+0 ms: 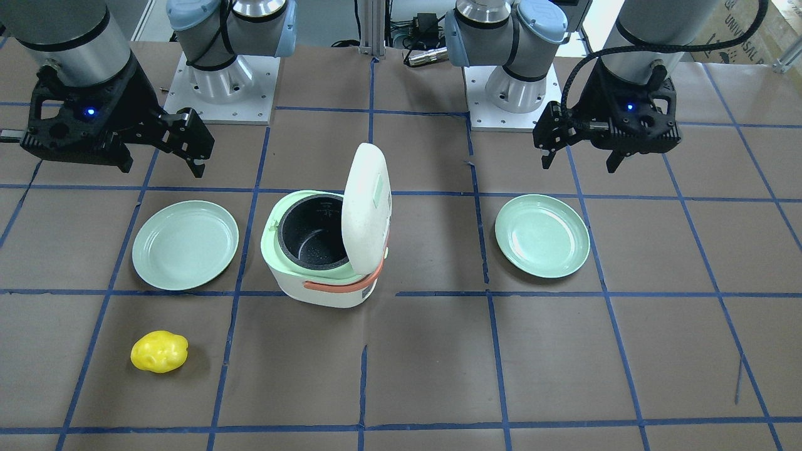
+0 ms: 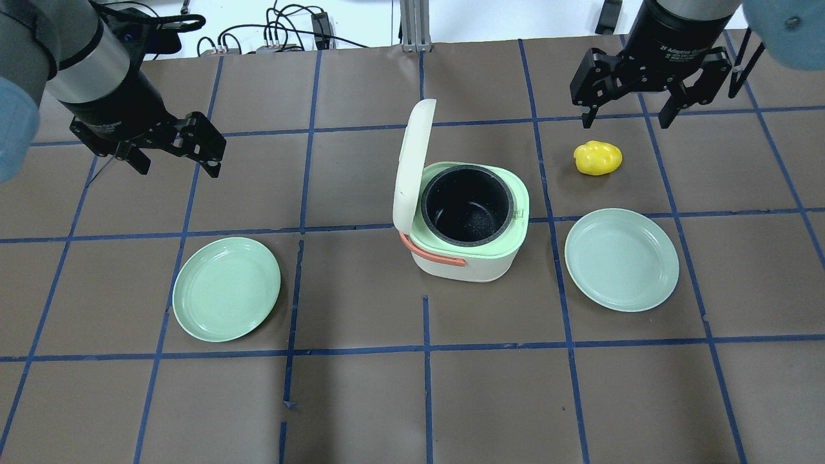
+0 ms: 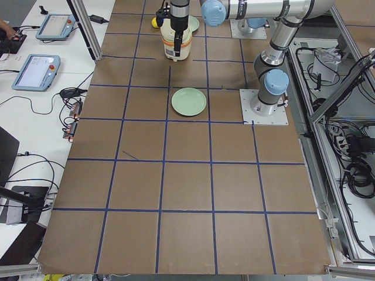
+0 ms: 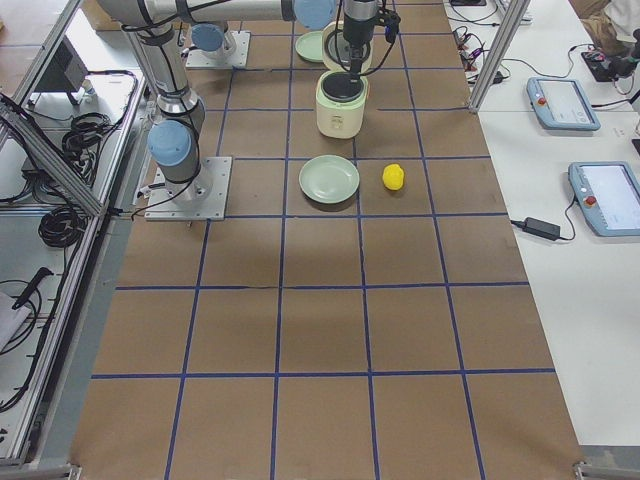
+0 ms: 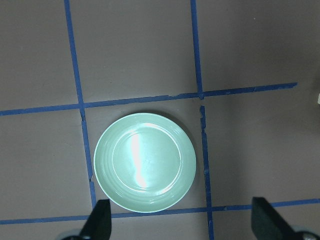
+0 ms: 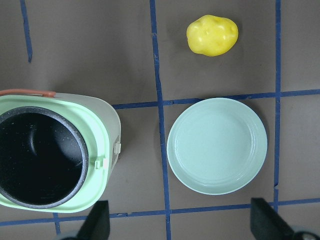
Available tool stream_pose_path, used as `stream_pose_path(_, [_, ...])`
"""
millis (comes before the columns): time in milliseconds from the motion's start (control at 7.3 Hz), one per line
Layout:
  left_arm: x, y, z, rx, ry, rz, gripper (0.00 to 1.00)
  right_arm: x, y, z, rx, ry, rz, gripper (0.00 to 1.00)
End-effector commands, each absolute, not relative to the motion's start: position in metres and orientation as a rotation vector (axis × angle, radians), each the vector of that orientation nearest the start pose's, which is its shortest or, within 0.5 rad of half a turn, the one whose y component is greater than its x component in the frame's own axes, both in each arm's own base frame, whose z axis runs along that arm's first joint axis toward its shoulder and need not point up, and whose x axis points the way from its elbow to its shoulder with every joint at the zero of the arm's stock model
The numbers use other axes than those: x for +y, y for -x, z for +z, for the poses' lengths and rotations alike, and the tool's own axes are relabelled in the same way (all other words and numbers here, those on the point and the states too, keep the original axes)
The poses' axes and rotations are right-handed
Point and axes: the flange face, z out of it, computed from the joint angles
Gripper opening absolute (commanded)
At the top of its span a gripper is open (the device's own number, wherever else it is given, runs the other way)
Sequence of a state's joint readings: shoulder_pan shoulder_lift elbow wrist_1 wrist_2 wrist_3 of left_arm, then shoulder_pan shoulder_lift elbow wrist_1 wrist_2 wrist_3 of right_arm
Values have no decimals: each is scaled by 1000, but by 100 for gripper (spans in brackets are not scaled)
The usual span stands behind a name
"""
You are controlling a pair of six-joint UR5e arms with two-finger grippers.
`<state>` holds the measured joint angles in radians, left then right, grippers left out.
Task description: Press rice cooker button
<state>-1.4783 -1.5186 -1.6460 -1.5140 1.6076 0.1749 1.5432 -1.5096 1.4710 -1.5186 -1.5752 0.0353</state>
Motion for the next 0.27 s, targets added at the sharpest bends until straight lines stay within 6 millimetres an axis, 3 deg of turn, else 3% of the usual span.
stream_pose_path(0, [-483,86,482,3098,-127,-44,100,-519,-119,501,3145,-101,24,100])
stream_pose_path(137, [-483,86,482,3098,-127,-44,100,-519,-119,500,3143,-101,29,100])
